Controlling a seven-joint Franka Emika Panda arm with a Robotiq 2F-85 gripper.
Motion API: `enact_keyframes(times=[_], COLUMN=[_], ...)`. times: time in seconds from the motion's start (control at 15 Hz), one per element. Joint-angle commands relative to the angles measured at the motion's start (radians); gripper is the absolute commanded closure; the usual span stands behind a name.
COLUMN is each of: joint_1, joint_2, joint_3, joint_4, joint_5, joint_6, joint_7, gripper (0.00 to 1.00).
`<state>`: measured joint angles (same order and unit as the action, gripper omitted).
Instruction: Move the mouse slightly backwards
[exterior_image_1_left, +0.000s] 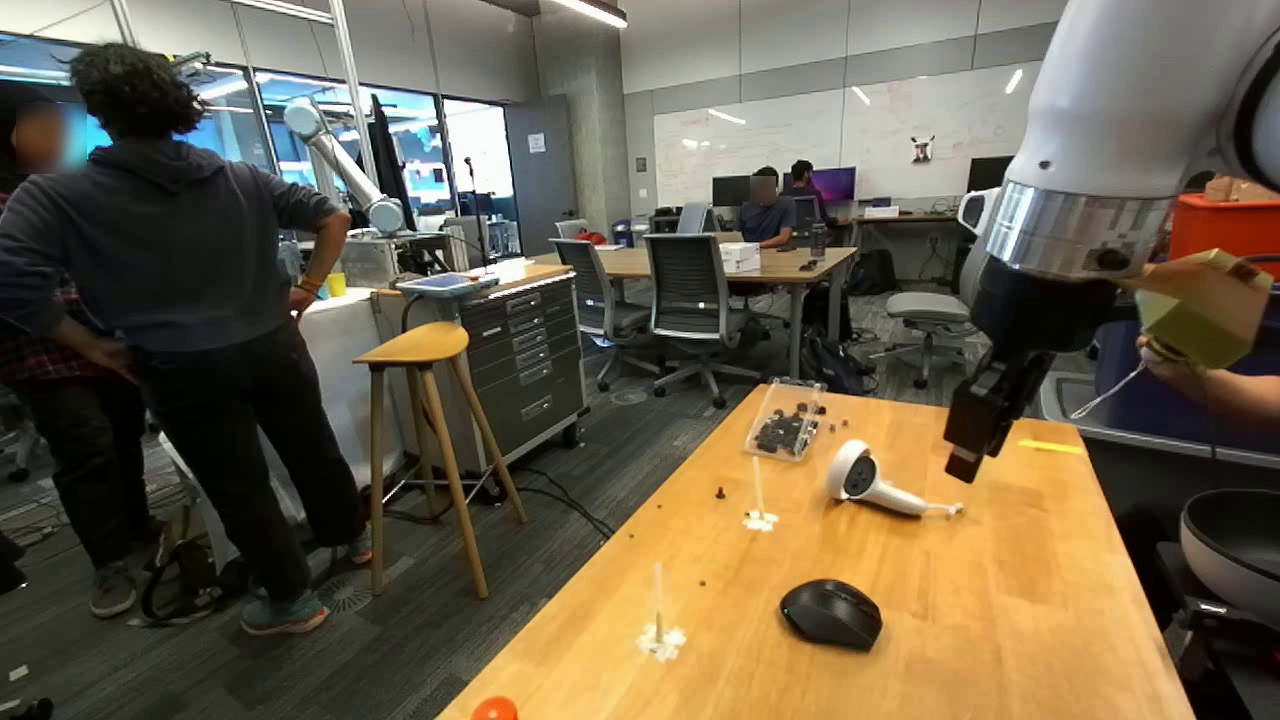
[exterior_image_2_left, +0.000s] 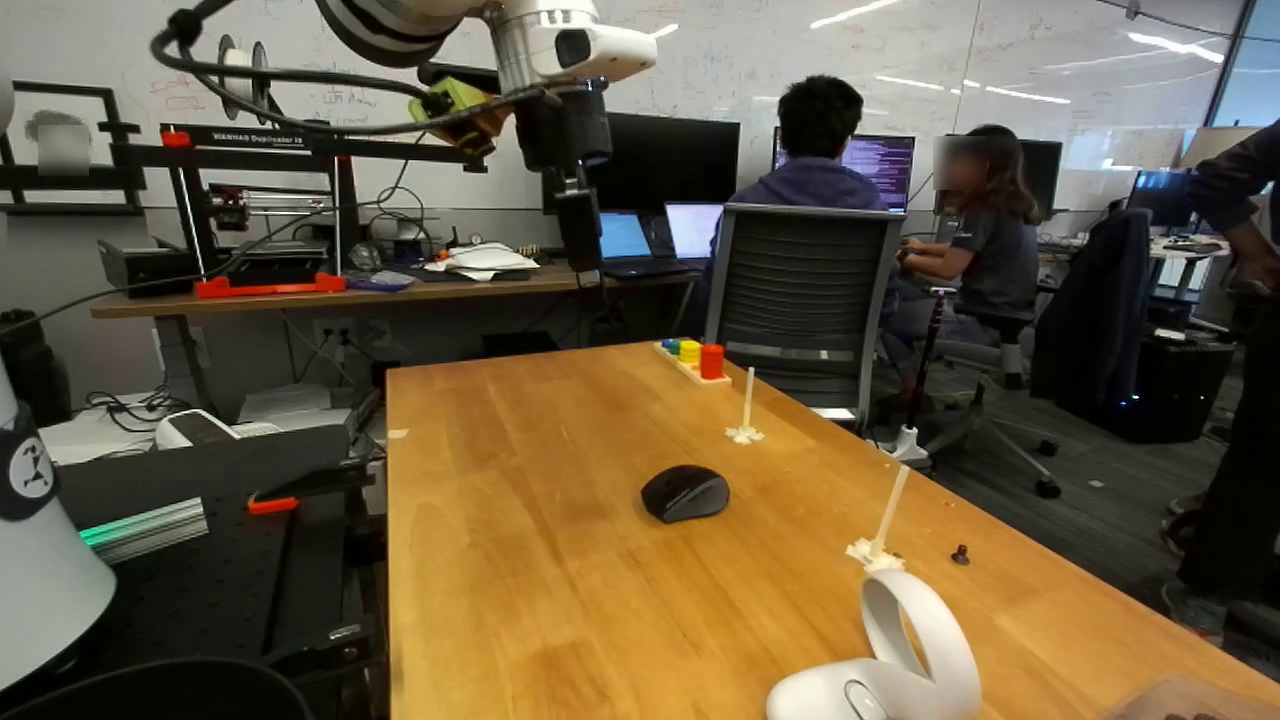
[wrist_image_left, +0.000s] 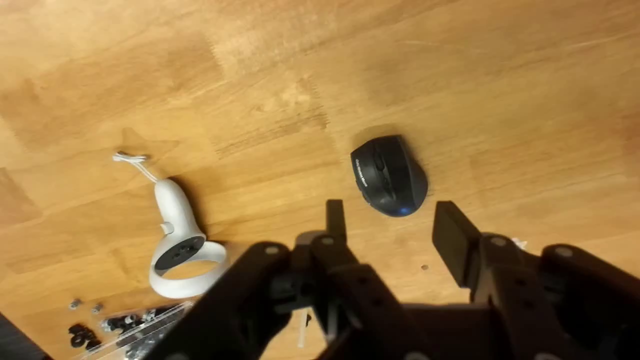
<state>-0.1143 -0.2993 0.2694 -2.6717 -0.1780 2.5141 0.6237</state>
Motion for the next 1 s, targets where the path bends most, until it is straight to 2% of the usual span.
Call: enact_keyframes(times=[0.0, 0.07, 0.27, 0.47, 0.53, 0.6, 0.93], joint_1=[-0.052, -0.056, -0.049, -0.015, -0.060, -0.052, -0.035], joint_2=[0.122, 0.144, 0.214, 0.290, 0.316, 0.341, 0.468], joint_3=[0.008, 0.003, -0.019, -0.055, -0.010, -0.016, -0.033], joint_4=[0.058, 0.064, 0.085, 0.113, 0.123, 0.133, 0.185], joint_5=[-0.150, -0.199, -0.370, -0.545, -0.591, -0.630, -0.754], joint_6=[0.080, 0.091, 0.103, 0.092, 0.091, 0.087, 0.086], joint_7=[0.186, 0.236, 0.392, 0.552, 0.601, 0.641, 0.799], gripper=[0.80, 0.87, 0.93, 0.92, 0.90, 0.90, 0.90])
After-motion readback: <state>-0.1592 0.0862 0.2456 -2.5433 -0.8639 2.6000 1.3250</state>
